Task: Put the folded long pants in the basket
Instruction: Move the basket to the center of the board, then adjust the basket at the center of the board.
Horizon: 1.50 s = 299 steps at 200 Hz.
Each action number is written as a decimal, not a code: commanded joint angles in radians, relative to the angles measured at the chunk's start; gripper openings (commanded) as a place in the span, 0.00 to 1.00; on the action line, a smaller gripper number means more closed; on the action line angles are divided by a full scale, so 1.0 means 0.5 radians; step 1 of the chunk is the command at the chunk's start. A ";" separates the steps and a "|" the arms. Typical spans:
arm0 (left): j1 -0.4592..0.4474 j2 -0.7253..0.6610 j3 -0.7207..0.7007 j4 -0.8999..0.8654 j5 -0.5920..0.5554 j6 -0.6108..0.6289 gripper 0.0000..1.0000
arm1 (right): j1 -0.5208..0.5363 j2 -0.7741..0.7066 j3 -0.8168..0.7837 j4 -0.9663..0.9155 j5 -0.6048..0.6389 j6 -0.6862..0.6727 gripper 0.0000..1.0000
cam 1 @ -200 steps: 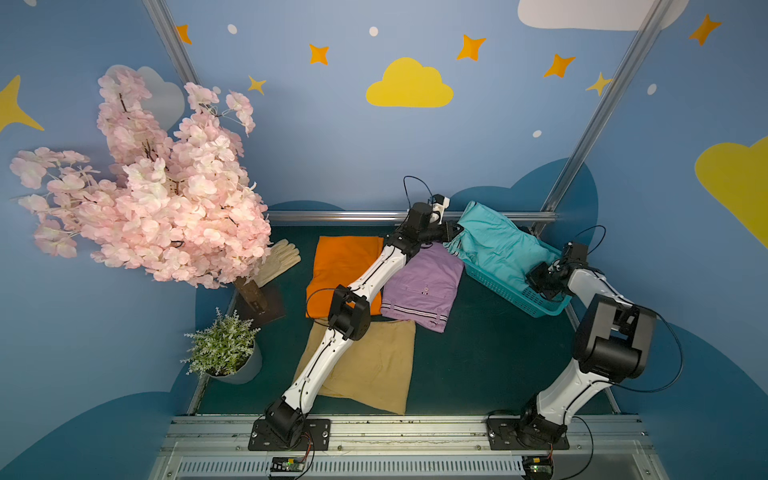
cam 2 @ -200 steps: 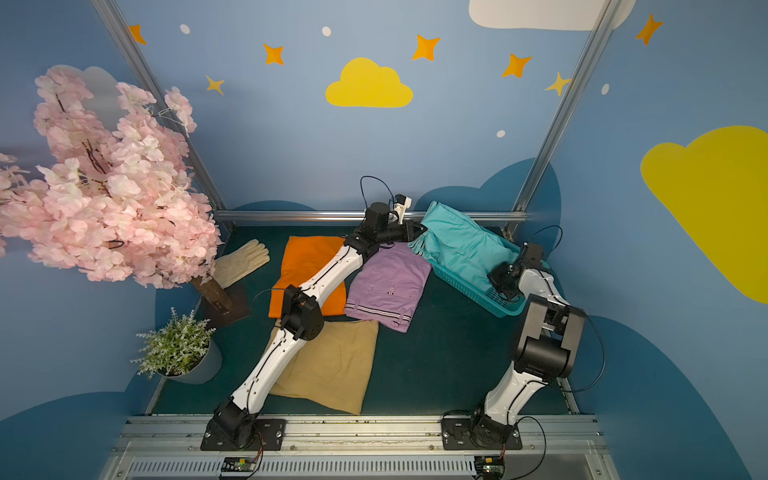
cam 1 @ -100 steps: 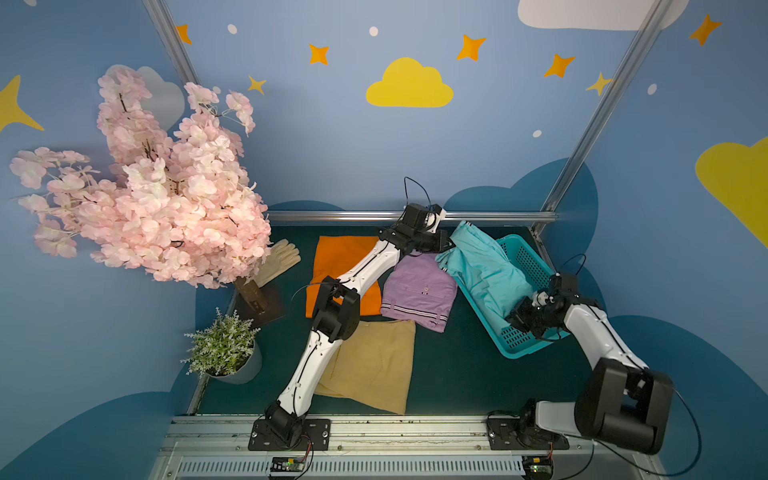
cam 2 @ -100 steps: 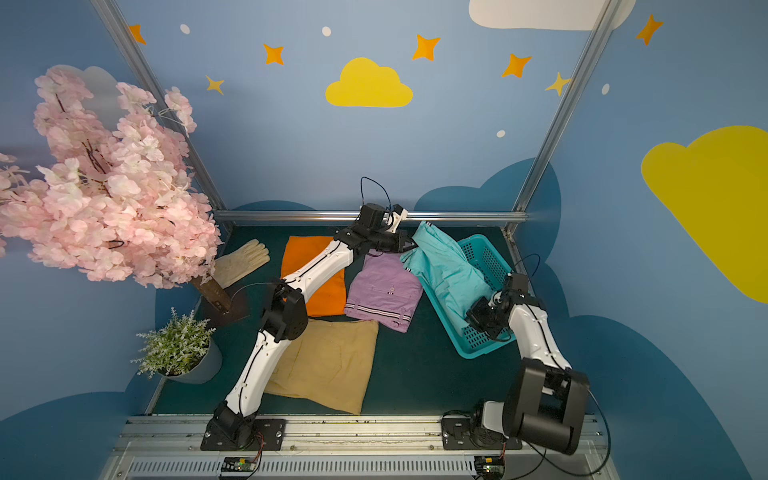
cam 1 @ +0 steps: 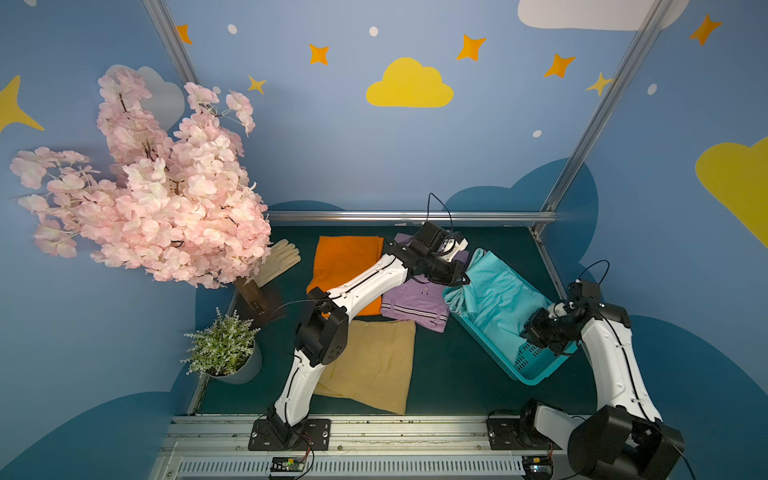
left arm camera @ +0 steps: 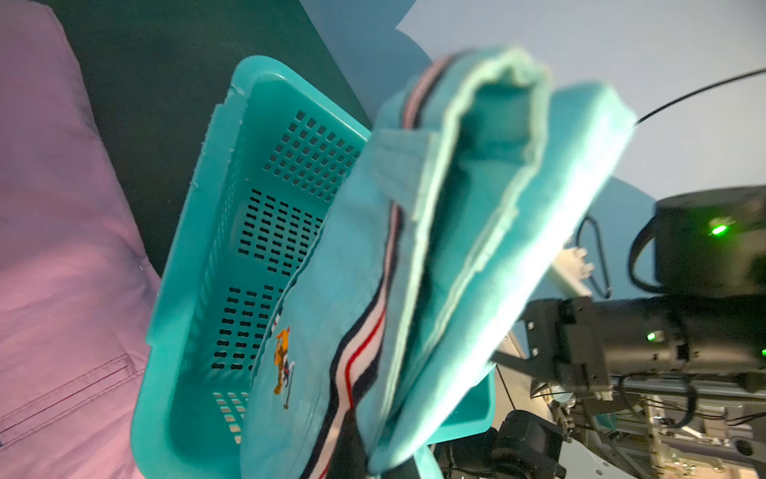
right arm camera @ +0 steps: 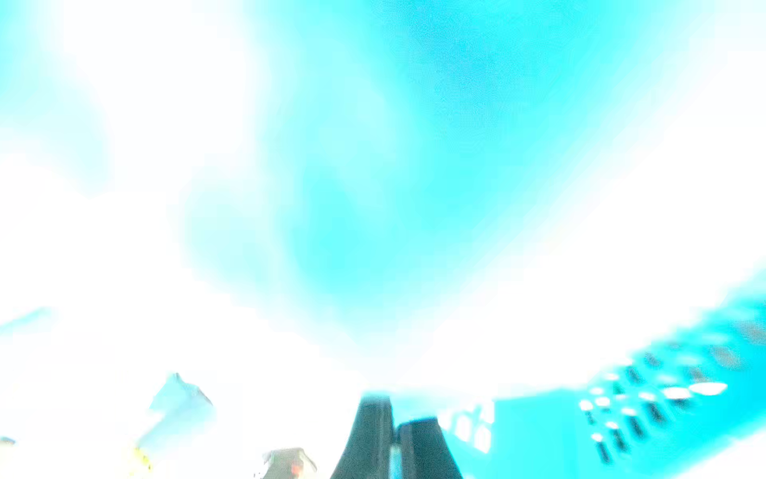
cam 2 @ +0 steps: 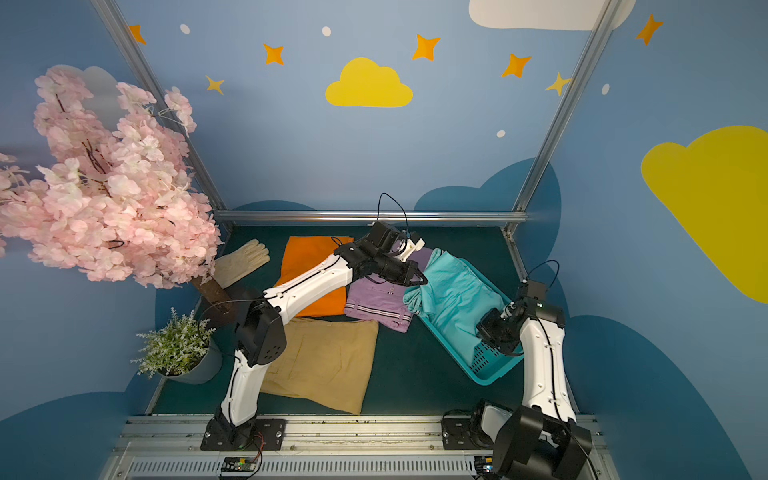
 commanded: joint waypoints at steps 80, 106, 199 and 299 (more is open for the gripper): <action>0.118 0.809 1.512 -0.570 -0.001 0.090 0.02 | -0.029 -0.194 0.326 -0.284 0.259 0.208 0.00; 0.132 0.855 1.432 -0.411 0.144 0.009 0.02 | -0.010 -0.251 0.399 -0.481 0.354 0.192 0.00; 0.164 1.069 1.436 -0.309 0.398 -0.165 0.02 | -0.011 -0.294 0.196 -0.662 0.973 0.178 0.00; 0.141 1.242 1.420 -0.383 0.337 -0.239 0.02 | -0.083 0.083 0.027 -0.302 0.750 0.141 0.00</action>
